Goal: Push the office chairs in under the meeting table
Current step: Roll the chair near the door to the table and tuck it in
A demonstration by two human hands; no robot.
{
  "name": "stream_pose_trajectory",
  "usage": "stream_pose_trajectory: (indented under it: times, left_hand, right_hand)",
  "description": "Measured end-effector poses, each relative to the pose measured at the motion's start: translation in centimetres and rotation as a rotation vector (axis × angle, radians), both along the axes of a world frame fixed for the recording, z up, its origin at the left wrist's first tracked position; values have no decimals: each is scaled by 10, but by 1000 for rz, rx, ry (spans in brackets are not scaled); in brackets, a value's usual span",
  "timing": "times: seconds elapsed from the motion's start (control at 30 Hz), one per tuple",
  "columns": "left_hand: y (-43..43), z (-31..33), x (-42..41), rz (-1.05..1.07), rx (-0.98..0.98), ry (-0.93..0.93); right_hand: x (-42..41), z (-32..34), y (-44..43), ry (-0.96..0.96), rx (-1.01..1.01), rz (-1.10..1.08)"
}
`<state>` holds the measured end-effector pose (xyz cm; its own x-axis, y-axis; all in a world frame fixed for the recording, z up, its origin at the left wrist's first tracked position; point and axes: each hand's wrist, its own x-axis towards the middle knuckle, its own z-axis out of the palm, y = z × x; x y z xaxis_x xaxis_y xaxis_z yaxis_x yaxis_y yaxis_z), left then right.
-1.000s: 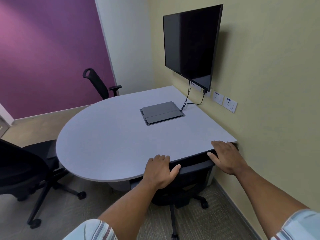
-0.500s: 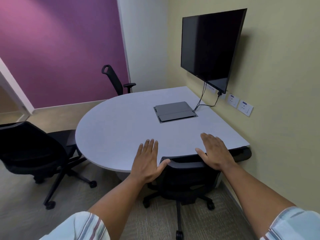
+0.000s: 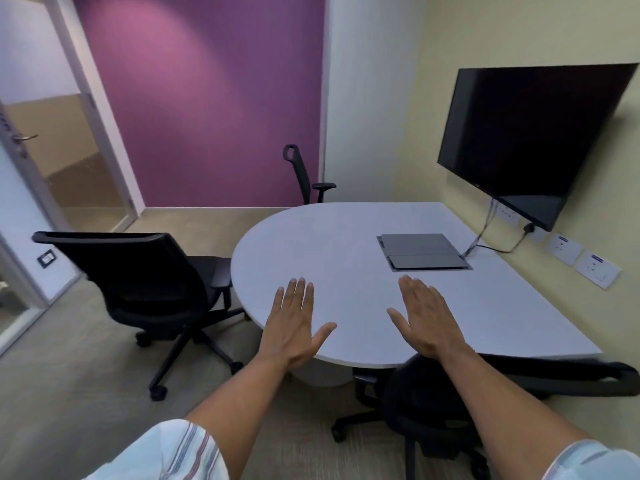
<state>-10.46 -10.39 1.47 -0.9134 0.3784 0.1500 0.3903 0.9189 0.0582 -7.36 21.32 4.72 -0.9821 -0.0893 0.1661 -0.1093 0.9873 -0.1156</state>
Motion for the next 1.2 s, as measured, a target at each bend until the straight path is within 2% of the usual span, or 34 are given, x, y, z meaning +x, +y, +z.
stream_pose_trajectory:
  times: [0.4, 0.73, 0.93, 1.2]
  left_hand:
    - [-228, -10, -27, 187, -5, 49]
    - [-382, -25, -27, 412, 18, 23]
    - [-454, -39, -43, 504, 8, 31]
    - [-552, -47, -113, 587, -8, 17]
  right_hand:
    - [-80, -27, -243, -55, -31, 147]
    - [-128, -41, -417, -89, -49, 380]
    - [-170, -52, -497, -85, -46, 483]
    - [-276, -59, -597, -44, -62, 574]
